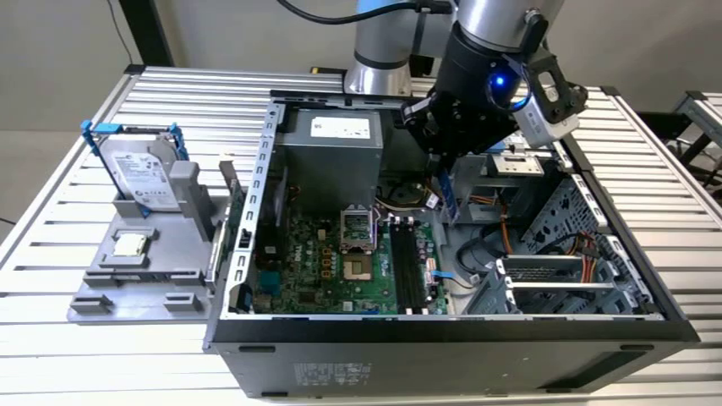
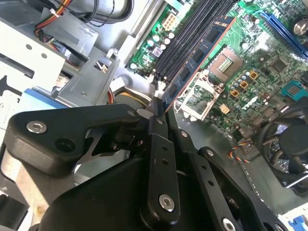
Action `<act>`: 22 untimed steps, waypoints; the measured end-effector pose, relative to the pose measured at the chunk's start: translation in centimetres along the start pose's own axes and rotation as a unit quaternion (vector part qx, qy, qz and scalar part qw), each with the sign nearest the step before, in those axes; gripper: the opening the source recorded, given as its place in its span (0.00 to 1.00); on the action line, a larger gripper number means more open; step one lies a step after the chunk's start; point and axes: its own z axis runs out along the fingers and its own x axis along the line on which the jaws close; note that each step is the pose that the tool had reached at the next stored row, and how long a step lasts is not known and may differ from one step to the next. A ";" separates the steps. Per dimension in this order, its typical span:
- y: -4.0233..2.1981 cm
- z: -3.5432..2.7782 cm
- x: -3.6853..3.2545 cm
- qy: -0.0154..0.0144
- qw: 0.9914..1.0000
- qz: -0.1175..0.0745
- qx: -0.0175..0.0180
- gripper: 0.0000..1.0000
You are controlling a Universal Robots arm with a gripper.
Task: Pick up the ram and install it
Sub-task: 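Insert the ram into the slot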
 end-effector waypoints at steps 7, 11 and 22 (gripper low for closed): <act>0.00 0.10 -0.01 0.000 1.000 0.003 0.000 0.00; -0.05 0.67 -0.02 -0.001 1.000 0.018 -0.001 0.00; -0.17 2.66 0.31 -0.003 1.000 0.020 -0.001 0.00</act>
